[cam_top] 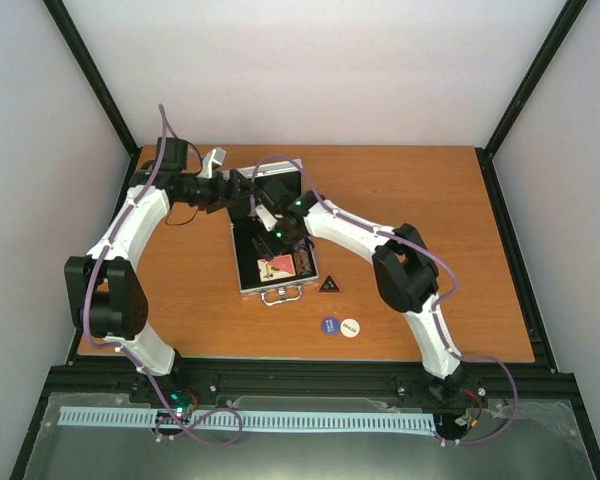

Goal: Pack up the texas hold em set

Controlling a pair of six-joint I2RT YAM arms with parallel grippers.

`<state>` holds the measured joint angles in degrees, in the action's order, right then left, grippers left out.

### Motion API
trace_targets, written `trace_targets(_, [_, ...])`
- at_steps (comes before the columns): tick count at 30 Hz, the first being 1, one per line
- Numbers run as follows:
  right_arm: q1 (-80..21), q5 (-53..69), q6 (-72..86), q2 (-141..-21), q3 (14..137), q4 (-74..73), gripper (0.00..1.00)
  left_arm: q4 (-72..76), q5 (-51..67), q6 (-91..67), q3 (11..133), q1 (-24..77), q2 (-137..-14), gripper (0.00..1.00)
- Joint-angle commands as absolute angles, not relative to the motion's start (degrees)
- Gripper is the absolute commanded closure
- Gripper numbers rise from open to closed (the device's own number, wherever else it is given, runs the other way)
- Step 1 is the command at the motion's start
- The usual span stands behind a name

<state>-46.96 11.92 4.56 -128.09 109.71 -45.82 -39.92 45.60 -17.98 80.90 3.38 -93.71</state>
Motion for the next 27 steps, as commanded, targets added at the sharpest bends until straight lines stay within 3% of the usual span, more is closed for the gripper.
trace_targets(1, [-47.4,5.8,5.3,-117.7,99.8,-49.4,0.28,-38.1,45.1,-17.6,83.6,3.4,-94.4,0.00])
trace_targets(10, [-47.2,-6.4,11.4,-100.8,80.0,-52.9,0.11,-39.1,44.7,-17.0,84.1,3.4,-94.2,0.00])
trace_targets(17, [-47.0,-6.3,14.1,-101.3,71.7,-52.3,0.11,-39.2,44.8,-16.9,84.1,3.4,-94.1,0.00])
trace_targets(27, [-47.0,-5.6,16.2,-106.3,73.5,-48.6,0.06,-39.1,44.8,-16.9,83.1,3.4,-92.8,0.00])
